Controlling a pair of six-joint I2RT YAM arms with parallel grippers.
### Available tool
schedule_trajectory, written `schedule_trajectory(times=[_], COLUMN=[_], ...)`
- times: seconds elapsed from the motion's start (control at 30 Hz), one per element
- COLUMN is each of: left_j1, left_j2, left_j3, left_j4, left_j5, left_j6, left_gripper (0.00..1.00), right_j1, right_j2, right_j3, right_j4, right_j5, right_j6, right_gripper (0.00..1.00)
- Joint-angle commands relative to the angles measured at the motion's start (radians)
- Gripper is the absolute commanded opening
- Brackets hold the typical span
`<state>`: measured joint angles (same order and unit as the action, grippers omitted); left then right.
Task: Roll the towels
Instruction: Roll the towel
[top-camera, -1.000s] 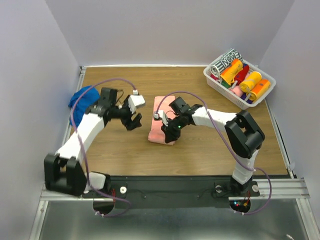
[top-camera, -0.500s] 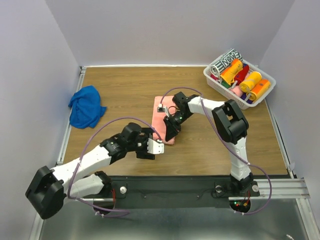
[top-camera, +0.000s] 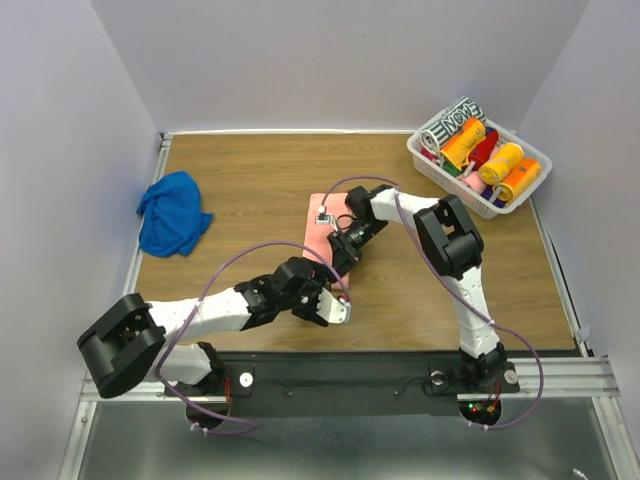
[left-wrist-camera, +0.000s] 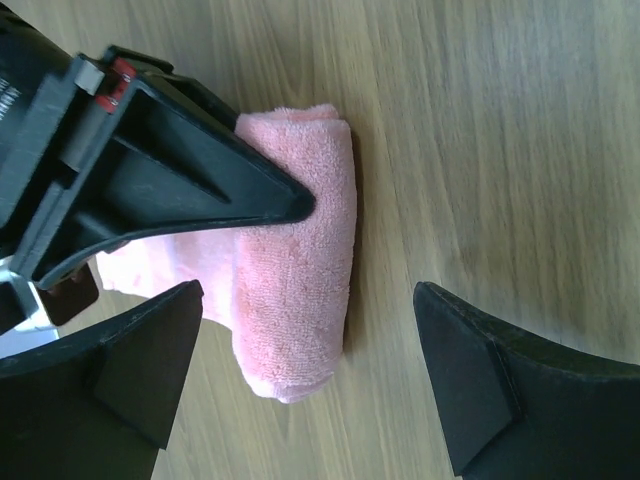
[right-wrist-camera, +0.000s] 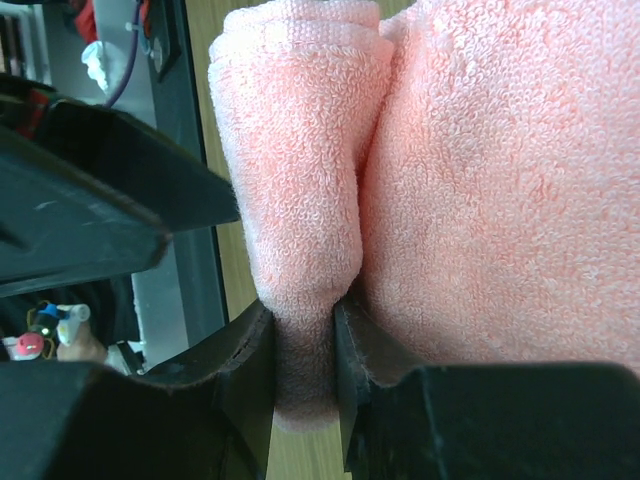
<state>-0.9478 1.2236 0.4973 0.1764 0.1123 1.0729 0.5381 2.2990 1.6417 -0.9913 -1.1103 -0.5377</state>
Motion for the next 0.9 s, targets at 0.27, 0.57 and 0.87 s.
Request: schedule_trajectory(times=[0.27, 0.57, 0.87], left_j1=[0.006, 0.032, 0.037], left_j2=[0.166, 0.284, 0.303], left_j3=[0.018, 0.110, 0.213], left_j4=[0.130, 0.071, -0.233], left_j5=[-0.085, -0.060, 0.104], left_j6=[0.004, -0.054, -0.119], left_gripper=[0.96, 0.60, 0.47], right_j1=[0.000, 0.000, -0.093], right_j2=[0.086, 0.112, 0.083], right_j3=[0.073, 0.127, 0.337], right_j4=[-0.199, -0.253, -0.241], right_j5=[0.046, 0.040, 0.125], right_j6=[-0.177, -0.205, -0.102], right_gripper=[0.31, 0.31, 0.75])
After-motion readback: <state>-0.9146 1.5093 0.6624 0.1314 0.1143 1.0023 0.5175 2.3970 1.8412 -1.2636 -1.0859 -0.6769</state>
